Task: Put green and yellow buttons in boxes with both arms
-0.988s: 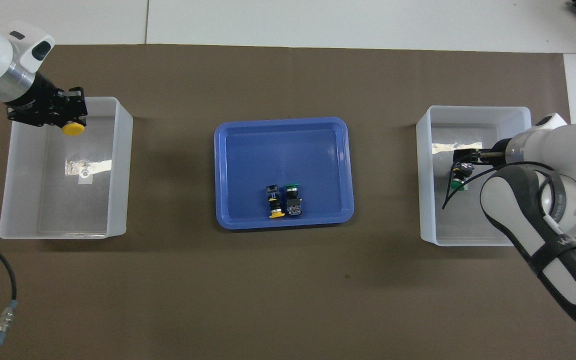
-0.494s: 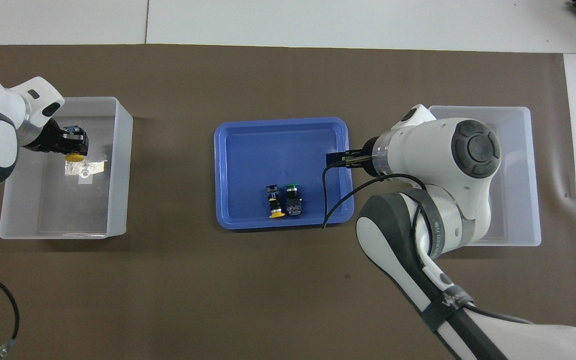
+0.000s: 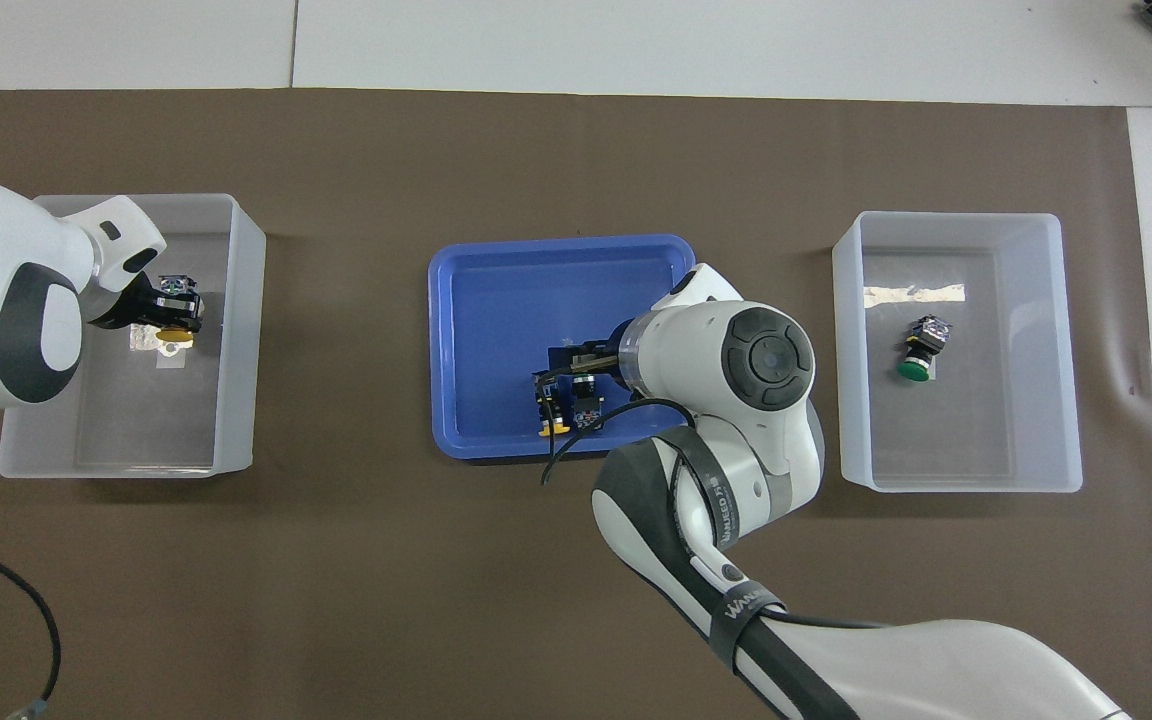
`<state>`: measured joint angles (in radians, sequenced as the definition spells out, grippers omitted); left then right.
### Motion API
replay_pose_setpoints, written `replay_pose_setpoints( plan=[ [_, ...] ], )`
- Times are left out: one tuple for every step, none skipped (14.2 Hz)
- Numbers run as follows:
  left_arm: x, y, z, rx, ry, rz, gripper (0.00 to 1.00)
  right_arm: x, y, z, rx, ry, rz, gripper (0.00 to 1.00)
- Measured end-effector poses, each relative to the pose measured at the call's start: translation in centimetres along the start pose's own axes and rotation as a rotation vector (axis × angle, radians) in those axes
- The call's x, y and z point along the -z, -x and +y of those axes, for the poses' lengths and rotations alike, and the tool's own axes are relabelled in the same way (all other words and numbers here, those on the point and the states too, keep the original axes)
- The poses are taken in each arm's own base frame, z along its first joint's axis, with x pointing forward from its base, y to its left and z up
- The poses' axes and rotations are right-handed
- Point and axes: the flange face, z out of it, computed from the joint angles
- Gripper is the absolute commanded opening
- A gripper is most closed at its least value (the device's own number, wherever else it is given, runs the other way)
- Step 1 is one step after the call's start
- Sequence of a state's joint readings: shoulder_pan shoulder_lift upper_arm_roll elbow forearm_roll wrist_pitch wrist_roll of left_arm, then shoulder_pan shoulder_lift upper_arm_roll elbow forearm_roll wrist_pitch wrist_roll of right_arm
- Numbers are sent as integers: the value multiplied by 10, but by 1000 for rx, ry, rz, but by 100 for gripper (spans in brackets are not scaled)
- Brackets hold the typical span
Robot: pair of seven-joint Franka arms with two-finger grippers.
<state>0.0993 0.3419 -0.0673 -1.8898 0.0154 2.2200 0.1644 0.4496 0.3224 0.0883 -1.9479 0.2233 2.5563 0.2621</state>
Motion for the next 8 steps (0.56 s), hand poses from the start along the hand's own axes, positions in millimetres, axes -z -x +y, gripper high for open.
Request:
replay_pose_setpoints(
  plan=[
    [-4,2,0,-1,0,1,0,-11,3,-4,8,-3,7,99],
    [-7,3,1,-1,-1,5,0,-22,7,-8,15,-3,6,99],
    [-10,4,1,-1,-1,10,2,-34,11,-9,24,1,-7,98],
    [-12,5,1,-1,-2,12,40,-41,14,-8,37,5,-18,97],
    [-13,6,1,-1,-2,12,64,-44,16,-6,50,9,-25,96],
    [-13,5,1,-2,-2,14,70,-46,17,-3,61,12,-30,95],
    [-12,5,1,-2,-2,15,71,-46,17,-1,69,14,-30,92],
    [-11,5,1,-3,-3,16,71,-45,16,0,73,14,-27,90]
  ],
)
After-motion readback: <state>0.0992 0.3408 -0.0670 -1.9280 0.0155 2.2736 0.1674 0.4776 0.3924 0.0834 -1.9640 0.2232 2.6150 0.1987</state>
